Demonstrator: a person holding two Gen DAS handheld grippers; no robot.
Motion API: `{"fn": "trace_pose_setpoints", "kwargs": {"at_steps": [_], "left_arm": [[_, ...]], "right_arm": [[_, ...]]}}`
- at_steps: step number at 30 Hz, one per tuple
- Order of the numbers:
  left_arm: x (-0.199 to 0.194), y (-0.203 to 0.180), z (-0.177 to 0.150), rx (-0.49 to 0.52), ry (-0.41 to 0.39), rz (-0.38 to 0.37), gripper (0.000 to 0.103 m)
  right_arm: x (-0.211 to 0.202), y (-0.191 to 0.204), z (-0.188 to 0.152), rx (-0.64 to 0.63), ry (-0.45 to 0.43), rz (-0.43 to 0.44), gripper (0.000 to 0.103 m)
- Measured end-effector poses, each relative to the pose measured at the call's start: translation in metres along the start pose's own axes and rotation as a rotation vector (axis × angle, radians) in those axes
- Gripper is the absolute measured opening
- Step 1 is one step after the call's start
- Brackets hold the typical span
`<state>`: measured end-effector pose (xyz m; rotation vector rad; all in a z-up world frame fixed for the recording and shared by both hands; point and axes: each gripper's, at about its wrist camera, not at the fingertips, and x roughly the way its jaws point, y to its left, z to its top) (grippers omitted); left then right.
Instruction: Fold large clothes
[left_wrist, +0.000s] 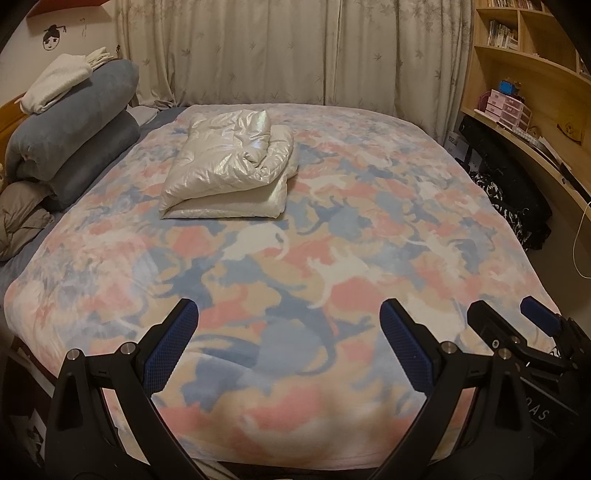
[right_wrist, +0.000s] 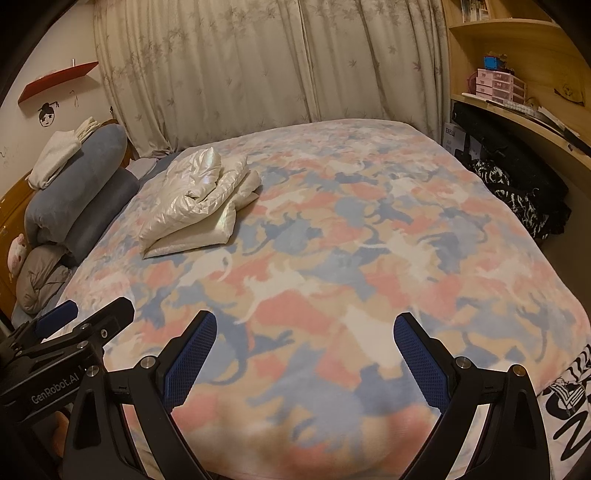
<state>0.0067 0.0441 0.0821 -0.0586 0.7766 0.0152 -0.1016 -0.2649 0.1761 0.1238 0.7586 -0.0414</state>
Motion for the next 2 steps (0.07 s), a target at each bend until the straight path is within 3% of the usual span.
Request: {"fn": "trace_pose_setpoints", "kwargs": {"at_steps": [2], "left_arm": [[-0.0001, -0.0003, -0.0001, -0.001, 0.002, 0.000, 0.098]], "right_arm": [[-0.0001, -0.0003, -0.0015, 0.000, 0.001, -0.001, 0.098]]}}
